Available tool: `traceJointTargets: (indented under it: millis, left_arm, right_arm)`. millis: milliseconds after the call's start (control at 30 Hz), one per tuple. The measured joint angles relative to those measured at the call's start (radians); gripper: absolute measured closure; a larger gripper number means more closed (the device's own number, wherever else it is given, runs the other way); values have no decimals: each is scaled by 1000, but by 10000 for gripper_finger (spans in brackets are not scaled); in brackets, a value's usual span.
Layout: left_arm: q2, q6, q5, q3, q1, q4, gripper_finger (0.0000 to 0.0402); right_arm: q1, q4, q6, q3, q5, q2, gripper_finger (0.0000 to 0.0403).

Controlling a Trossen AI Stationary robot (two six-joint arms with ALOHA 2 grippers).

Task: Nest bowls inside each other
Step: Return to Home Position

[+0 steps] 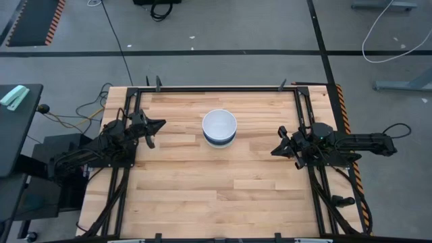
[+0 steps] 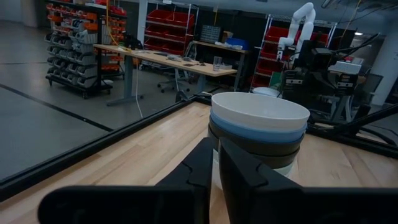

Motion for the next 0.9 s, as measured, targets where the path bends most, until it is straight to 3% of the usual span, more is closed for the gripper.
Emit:
traceJointTargets:
  millis: [900]
  left_arm:
    - [0, 0, 0, 0, 0, 0, 373]
  right_arm:
    - [0, 0, 0, 0, 0, 0, 370]
